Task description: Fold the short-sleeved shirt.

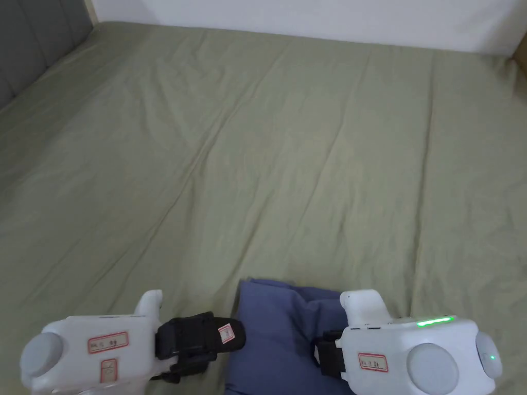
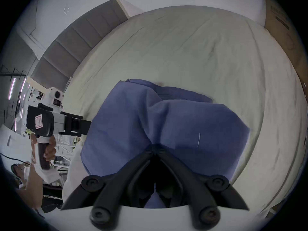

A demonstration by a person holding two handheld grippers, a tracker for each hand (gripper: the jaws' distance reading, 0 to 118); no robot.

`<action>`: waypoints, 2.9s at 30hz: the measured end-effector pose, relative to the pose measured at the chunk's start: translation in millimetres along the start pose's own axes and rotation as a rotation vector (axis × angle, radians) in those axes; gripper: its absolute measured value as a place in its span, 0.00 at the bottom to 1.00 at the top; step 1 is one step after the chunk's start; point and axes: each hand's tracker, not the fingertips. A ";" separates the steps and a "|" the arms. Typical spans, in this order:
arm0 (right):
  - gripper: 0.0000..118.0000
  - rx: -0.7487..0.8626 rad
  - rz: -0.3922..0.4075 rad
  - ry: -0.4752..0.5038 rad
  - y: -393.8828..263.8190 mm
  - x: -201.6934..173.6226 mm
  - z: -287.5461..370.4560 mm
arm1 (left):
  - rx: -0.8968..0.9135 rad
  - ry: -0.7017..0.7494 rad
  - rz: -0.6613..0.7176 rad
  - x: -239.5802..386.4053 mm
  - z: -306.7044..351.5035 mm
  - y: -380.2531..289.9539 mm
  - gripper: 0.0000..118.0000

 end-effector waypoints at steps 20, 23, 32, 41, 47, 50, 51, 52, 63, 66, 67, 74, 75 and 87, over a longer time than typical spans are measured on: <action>0.00 0.023 -0.120 0.076 3.2 11.8 22.6 | -0.147 -0.014 0.019 -17.9 -57.6 27.6 0.22; 0.00 0.053 -0.127 0.073 2.8 13.8 35.7 | -0.150 0.019 -0.017 -2.7 -44.6 37.6 0.22; 0.00 0.081 -0.198 0.023 -6.8 31.7 46.9 | -0.118 0.551 -0.329 28.2 69.3 113.6 0.22; 0.00 0.063 -0.253 0.007 2.5 38.3 26.4 | -0.099 1.245 -0.442 -8.5 174.3 191.7 0.22; 0.00 0.044 -0.262 0.012 20.1 39.8 7.5 | -0.059 1.631 -0.493 -33.0 214.6 220.8 0.53; 0.00 0.039 -0.256 0.019 27.4 39.0 1.1 | 0.009 1.601 -0.441 -36.3 229.6 222.9 0.94; 0.00 0.037 -0.253 0.019 28.9 38.2 0.1 | 0.050 1.574 -0.411 -32.4 233.6 221.4 0.93; 0.00 0.038 -0.250 0.021 29.8 37.9 0.1 | 0.101 1.545 -0.371 -30.0 237.4 220.5 0.93; 0.00 0.067 -0.263 0.032 13.0 42.3 15.9 | 0.274 1.039 -0.247 31.8 216.9 173.3 0.01; 0.00 0.083 -0.270 0.028 3.0 45.3 26.8 | 0.257 0.980 -0.310 55.6 184.0 145.0 0.00; 0.00 0.096 -0.270 0.036 -1.2 47.0 31.6 | 0.258 0.946 -0.328 66.4 172.0 133.8 0.00; 0.00 0.205 -0.257 -0.015 -17.4 52.2 76.0 | 0.352 0.933 -0.497 149.4 113.8 70.5 0.00; 0.00 0.234 -0.238 -0.033 -17.6 51.4 84.1 | 0.365 0.933 -0.523 162.5 107.7 62.4 0.00; 0.00 0.739 -0.077 -0.458 -3.8 -0.7 235.1 | 0.769 0.966 -0.911 320.6 24.8 -54.8 0.00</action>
